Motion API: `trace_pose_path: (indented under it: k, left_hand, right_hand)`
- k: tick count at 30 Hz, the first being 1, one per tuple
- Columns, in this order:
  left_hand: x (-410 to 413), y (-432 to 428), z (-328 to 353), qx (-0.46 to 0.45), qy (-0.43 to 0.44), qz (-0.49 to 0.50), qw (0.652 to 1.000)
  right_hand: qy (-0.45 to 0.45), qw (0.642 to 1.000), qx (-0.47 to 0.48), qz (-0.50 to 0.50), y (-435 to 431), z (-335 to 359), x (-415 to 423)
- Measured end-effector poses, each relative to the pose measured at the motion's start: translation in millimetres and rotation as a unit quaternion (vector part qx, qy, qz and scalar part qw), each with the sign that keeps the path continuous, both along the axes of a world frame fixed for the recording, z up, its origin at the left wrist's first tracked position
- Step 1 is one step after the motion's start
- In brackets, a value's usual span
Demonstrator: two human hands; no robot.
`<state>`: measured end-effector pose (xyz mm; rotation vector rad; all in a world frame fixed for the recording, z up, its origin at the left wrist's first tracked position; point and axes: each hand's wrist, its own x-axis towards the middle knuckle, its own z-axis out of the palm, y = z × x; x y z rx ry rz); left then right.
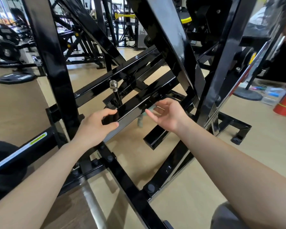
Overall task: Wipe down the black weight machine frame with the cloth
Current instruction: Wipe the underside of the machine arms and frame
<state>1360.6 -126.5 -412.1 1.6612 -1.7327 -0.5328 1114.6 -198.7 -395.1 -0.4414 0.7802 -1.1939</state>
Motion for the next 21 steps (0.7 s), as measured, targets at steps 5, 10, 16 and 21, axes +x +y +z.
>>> trace_pose_path:
  k: [5,10,16,21]
  left_hand:
    - [-1,-1,-2,-0.005,0.001,-0.002,1.000]
    - [2,-3,-5,-0.004,-0.002,-0.001,1.000]
    - [3,-4,-5,-0.010,-0.003,-0.003,1.000]
    - [5,-5,-9,-0.018,0.000,-0.010,1.000]
  right_hand:
    - [0.008,0.997,-0.016,-0.072,-7,4,-14]
    - [-0.058,0.990,-0.008,-0.125,-10,4,-20]
    - [-0.037,0.997,-0.008,-0.063,7,-7,5]
    - [-0.002,1.000,0.024,0.010,26,-17,35]
